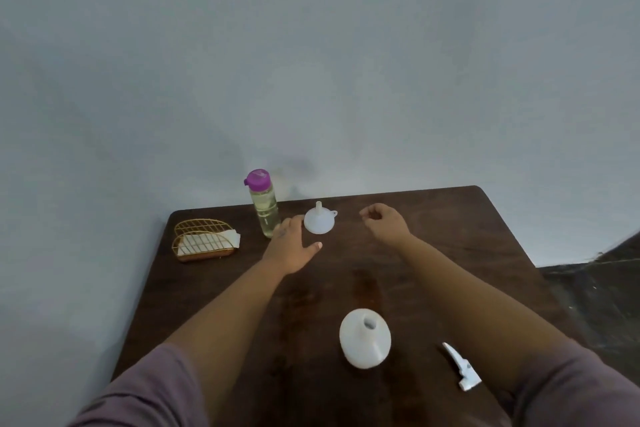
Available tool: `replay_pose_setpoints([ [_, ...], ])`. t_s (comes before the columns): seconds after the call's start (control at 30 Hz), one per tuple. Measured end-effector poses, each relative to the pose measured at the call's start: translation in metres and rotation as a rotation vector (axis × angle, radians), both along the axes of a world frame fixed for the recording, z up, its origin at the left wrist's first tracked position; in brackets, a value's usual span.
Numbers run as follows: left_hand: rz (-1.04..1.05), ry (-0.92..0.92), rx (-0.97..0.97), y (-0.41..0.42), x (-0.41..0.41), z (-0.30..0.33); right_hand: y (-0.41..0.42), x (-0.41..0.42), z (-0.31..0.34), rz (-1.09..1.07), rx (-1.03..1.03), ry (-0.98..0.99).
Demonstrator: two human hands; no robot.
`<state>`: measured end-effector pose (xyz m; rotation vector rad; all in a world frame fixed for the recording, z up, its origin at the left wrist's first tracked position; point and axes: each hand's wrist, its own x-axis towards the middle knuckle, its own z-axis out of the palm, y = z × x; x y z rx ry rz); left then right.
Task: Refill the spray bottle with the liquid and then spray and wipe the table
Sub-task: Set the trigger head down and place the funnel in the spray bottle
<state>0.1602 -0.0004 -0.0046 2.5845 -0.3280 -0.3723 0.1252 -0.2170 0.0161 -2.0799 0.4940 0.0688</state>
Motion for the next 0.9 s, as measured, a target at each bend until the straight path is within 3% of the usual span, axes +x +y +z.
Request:
replay_pose_setpoints([
  [0.1, 0.02, 0.081, 0.006, -0.013, 0.025, -0.015, -0.003, 0.043, -0.017, -0.085, 0.227, 0.101],
  [0.23, 0.167, 0.223, -0.012, -0.021, 0.049, -0.039, -0.003, 0.09, -0.047, -0.098, 0.302, 0.189],
  [0.5, 0.397, 0.423, -0.279, -0.034, 0.088, -0.069, 0.012, 0.13, -0.094, -0.053, 0.248, 0.35],
  [0.77, 0.548, 0.522, -0.447, -0.058, 0.091, -0.077, 0.018, 0.131, -0.089, -0.056, 0.191, 0.354],
  [0.9, 0.534, 0.501, -0.433, -0.06, 0.084, -0.07, 0.014, 0.127, -0.083, -0.109, 0.286, 0.314],
])
